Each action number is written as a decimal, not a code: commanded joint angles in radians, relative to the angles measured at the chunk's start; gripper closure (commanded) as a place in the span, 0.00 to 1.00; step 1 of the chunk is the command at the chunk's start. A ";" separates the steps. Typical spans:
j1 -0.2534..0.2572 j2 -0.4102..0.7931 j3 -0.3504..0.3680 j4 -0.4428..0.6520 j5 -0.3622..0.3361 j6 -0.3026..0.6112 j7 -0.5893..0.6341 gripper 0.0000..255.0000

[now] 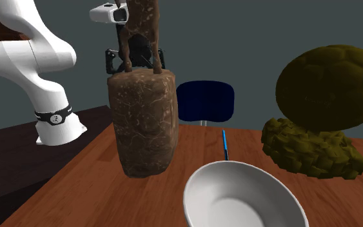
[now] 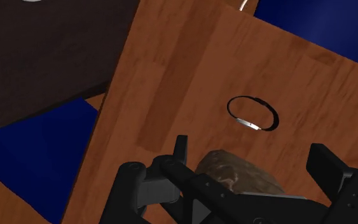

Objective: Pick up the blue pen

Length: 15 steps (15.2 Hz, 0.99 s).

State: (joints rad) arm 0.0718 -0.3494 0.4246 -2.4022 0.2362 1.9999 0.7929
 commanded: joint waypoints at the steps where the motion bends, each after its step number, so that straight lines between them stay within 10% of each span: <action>1: -0.002 0.069 0.041 0.042 -0.009 0.033 0.080 0.00; 15: 0.092 0.677 0.125 0.479 -0.329 0.165 0.649 0.00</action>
State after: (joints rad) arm 0.1449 0.2777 0.5562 -1.9691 -0.0643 2.1673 1.3983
